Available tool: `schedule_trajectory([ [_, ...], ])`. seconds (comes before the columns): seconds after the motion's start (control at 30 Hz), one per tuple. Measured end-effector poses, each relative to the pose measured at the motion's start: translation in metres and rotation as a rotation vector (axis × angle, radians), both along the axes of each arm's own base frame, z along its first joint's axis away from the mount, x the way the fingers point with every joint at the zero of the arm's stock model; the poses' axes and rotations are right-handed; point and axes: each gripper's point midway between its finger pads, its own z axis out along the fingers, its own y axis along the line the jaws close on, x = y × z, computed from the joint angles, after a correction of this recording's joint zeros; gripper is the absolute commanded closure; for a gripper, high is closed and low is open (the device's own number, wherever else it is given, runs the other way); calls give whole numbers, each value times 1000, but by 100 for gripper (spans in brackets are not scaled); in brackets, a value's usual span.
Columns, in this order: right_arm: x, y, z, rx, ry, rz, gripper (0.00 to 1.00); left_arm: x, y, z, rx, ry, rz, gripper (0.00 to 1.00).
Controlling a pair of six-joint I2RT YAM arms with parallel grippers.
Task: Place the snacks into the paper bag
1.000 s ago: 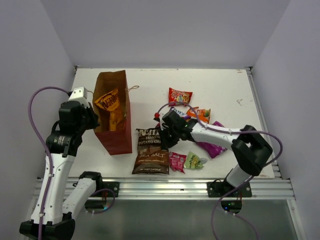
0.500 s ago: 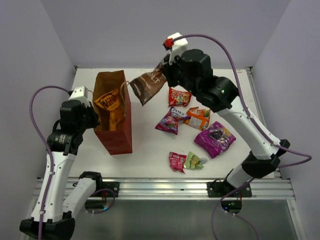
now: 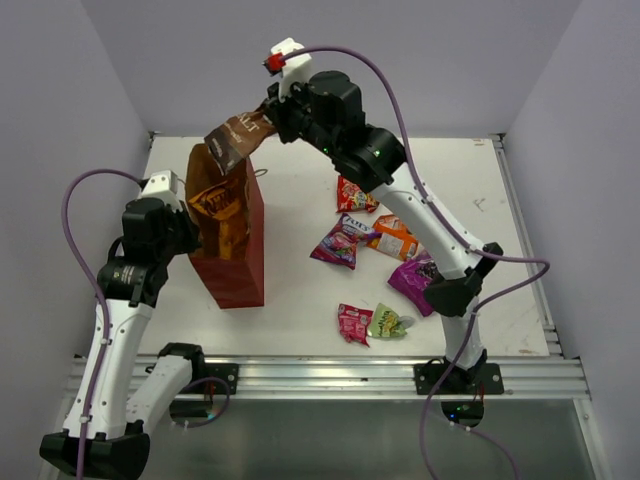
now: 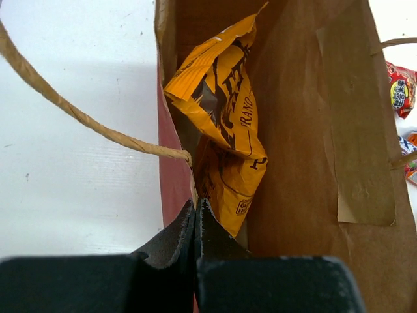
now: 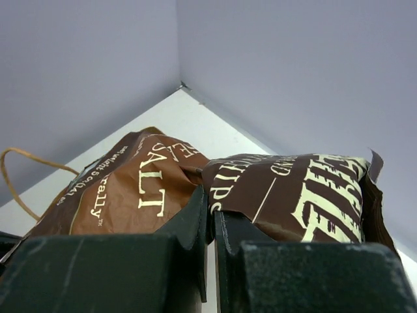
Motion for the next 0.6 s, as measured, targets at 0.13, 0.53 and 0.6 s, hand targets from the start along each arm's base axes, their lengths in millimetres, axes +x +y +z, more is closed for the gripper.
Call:
schedule_trajectory([
  [0.13, -2, 16, -13, -9, 20, 63, 100, 1, -1, 0, -2, -3, -2, 100],
  [0.53, -21, 51, -69, -84, 103, 218, 100, 3, -2, -1, -4, -4, -7, 100],
  [0.6, -25, 55, -88, -124, 121, 239, 100, 4, -2, -2, -5, -5, -8, 100],
])
